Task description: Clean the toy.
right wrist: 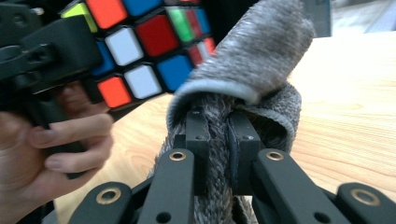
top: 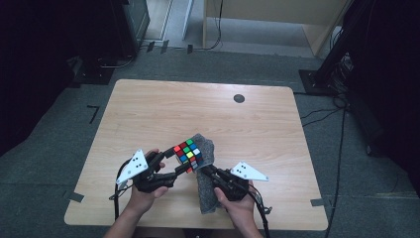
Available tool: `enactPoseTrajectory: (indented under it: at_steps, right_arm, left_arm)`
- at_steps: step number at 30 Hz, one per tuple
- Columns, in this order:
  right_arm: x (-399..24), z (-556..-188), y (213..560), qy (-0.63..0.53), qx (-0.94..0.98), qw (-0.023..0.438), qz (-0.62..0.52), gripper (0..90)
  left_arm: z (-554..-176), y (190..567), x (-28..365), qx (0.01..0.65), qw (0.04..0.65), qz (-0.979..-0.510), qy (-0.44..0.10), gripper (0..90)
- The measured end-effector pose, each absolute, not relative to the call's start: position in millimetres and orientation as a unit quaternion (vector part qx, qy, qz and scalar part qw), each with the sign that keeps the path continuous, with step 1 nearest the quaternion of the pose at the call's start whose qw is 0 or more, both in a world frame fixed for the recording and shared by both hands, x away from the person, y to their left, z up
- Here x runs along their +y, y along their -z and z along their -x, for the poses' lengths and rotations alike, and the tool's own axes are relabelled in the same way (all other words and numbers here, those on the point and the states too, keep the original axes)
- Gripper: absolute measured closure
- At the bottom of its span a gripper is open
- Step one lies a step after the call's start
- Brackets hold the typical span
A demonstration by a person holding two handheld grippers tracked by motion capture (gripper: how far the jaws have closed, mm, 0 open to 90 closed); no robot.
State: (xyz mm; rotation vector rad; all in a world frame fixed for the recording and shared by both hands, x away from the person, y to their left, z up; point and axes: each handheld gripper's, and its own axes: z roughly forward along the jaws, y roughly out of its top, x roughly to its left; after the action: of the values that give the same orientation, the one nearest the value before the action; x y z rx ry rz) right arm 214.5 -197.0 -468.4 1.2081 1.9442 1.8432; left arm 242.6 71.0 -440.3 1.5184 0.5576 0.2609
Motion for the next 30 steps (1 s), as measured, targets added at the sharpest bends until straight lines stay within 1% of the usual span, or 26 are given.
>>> enactPoseTrajectory:
  at_steps: [3, 6, 8, 12, 15, 17, 20, 22, 24, 26, 30]
  right_arm:
    - [-185, -212, 472, -0.621, 0.678, 0.084, -0.383, 81.4]
    - [-176, -210, 474, -0.609, 0.707, 0.071, -0.353, 81.1]
    - [-177, -211, 473, -0.592, 0.717, 0.088, -0.356, 81.2]
    - [-200, -220, 470, -0.567, 0.691, 0.133, -0.428, 81.4]
    - [-219, -222, 458, -0.588, 0.663, 0.153, -0.438, 81.4]
    - [-227, -221, 447, -0.612, 0.648, 0.159, -0.425, 81.3]
    - [-229, -217, 436, -0.648, 0.634, 0.150, -0.394, 81.1]
    - [-226, -215, 436, -0.658, 0.635, 0.139, -0.380, 81.1]
    - [-225, -216, 440, -0.658, 0.634, 0.137, -0.382, 81.2]
    - [-226, -220, 448, -0.656, 0.637, 0.114, -0.389, 81.1]
    - [-221, -228, 463, -0.620, 0.670, 0.091, -0.398, 80.9]
  left_arm:
    - [-242, 441, 68, 0.246, 0.680, -0.681, -0.115, 34.8]
    - [-241, 441, 68, 0.242, 0.672, -0.688, -0.125, 34.8]
    - [-241, 441, 69, 0.241, 0.667, -0.692, -0.134, 34.8]
    - [-242, 443, 71, 0.235, 0.650, -0.707, -0.153, 34.8]
    - [-241, 446, 66, 0.221, 0.631, -0.725, -0.168, 34.8]
    - [-239, 447, 63, 0.214, 0.628, -0.730, -0.162, 34.8]
    - [-236, 448, 56, 0.200, 0.633, -0.733, -0.149, 34.8]
    - [-234, 447, 54, 0.194, 0.634, -0.734, -0.146, 34.8]
    - [-235, 447, 55, 0.195, 0.636, -0.734, -0.139, 34.8]
    - [-235, 447, 56, 0.193, 0.646, -0.728, -0.126, 34.8]
    - [-234, 445, 57, 0.190, 0.648, -0.727, -0.128, 34.8]
